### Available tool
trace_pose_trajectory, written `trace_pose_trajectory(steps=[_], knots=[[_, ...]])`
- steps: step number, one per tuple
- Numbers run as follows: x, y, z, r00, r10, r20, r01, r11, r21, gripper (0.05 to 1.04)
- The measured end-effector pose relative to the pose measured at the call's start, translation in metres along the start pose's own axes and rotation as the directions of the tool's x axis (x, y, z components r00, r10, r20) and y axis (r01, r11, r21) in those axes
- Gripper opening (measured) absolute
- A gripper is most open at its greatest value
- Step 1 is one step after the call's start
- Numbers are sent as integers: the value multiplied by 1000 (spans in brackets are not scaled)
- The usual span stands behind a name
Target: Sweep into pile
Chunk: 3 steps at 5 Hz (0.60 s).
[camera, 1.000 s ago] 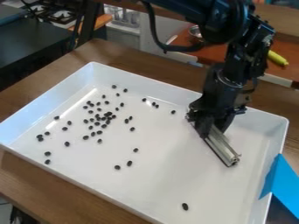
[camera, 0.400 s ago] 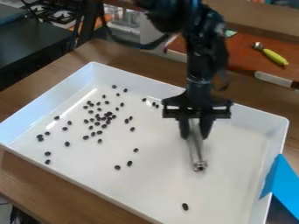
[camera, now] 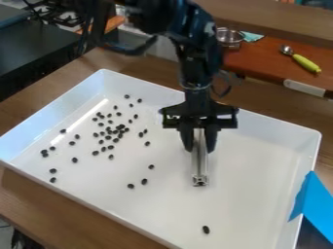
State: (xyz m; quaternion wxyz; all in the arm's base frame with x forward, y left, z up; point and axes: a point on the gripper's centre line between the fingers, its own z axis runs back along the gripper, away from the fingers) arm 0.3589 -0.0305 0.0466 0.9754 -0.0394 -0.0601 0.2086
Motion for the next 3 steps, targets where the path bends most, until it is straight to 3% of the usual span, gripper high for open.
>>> trace_pose_trajectory(steps=[3], knots=[[-10, 105, 10, 999, -47, -11, 46, 999, -8, 377]])
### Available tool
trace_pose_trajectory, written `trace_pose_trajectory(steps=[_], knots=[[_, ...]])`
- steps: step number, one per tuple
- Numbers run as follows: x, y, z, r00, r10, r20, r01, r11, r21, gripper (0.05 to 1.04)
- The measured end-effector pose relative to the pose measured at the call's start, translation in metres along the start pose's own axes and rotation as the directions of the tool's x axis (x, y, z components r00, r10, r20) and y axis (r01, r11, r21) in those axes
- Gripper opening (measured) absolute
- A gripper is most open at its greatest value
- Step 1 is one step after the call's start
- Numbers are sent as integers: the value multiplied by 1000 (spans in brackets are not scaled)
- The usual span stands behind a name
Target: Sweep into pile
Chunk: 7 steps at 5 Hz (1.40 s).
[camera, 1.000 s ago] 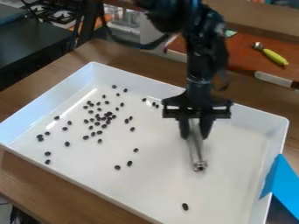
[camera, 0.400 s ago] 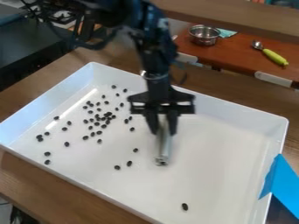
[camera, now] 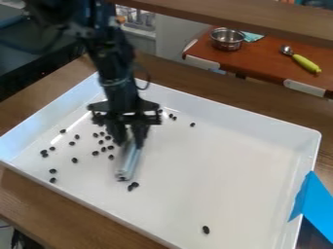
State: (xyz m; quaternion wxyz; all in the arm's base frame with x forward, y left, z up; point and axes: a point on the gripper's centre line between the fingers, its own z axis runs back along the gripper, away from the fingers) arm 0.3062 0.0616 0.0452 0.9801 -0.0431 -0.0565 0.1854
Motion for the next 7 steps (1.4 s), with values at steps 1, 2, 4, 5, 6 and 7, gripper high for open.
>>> trace_pose_trajectory(steps=[1, 2, 4, 5, 6, 7], knots=[[-4, 34, 4, 1000, -16, 0, 16, 1000, 9, 377], [-13, 64, 8, 999, -43, 15, 43, 999, 18, 377], [-33, 104, 21, 992, -110, 67, 108, 993, 39, 377], [-48, 93, 35, 986, -134, 100, 137, 990, -17, 377], [-63, 56, 60, 985, -128, 118, 140, 985, -105, 377], [-77, 10, 82, 989, -104, 107, 124, 972, -201, 377]])
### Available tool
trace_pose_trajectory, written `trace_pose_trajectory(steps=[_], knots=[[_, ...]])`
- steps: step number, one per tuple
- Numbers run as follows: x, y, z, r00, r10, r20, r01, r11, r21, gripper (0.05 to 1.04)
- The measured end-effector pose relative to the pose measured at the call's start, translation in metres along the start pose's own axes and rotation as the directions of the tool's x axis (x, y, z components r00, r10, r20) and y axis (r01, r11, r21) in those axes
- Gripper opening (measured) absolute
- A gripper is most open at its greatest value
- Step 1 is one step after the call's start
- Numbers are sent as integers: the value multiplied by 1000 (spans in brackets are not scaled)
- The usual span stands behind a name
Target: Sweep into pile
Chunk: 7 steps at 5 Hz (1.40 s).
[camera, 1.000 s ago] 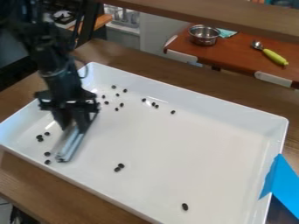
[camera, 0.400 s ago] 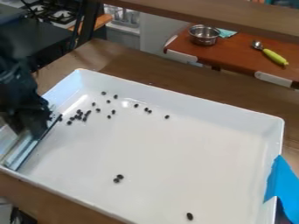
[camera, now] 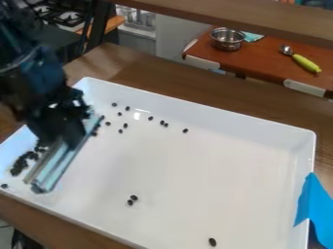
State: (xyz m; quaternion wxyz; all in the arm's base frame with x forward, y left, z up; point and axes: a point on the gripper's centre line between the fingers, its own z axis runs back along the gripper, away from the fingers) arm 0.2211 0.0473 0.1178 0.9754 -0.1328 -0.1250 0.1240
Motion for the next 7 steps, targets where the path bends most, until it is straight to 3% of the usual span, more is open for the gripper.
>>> trace_pose_trajectory(steps=[1, 2, 4, 6, 7], knots=[[-4, -49, -9, 999, 8, -47, -10, 999, -50, 377], [-5, -93, -31, 997, 50, -65, -53, 997, -53, 377], [-2, -176, -78, 989, 140, -35, -142, 989, -39, 377], [-3, -201, -119, 992, 118, 46, -117, 993, -11, 377], [0, -200, -122, 994, 80, 70, -79, 997, -16, 377]])
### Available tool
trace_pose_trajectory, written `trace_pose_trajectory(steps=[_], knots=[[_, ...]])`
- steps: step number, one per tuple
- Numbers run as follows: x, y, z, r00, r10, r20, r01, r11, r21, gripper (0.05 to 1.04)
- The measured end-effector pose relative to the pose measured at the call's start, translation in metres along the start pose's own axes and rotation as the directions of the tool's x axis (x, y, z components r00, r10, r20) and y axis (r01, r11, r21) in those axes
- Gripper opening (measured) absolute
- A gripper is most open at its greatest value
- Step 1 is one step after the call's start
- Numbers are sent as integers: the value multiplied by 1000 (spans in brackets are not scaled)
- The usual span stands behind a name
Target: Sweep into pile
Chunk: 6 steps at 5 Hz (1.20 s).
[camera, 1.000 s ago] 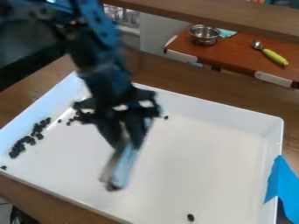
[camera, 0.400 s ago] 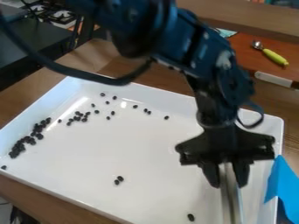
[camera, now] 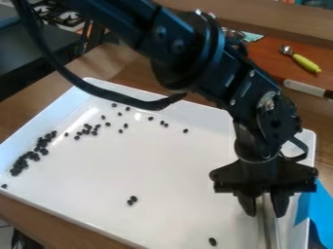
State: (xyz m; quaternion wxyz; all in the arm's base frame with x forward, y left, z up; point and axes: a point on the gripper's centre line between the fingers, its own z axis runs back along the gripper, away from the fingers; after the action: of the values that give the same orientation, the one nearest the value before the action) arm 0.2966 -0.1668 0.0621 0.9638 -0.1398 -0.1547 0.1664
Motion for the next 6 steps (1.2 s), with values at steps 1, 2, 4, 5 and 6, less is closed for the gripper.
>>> trace_pose_trajectory(steps=[1, 2, 4, 5, 6], knots=[[0, 19, -5, 999, -27, -16, 28, 999, 17, 377], [-1, 44, 0, 998, -52, -24, 52, 998, 26, 377], [0, 109, 22, 997, -71, -16, 71, 996, 53, 377], [-1, 148, 40, 994, -104, 29, 102, 992, 74, 377], [-2, 178, 47, 990, -138, 4, 137, 987, 85, 377]])
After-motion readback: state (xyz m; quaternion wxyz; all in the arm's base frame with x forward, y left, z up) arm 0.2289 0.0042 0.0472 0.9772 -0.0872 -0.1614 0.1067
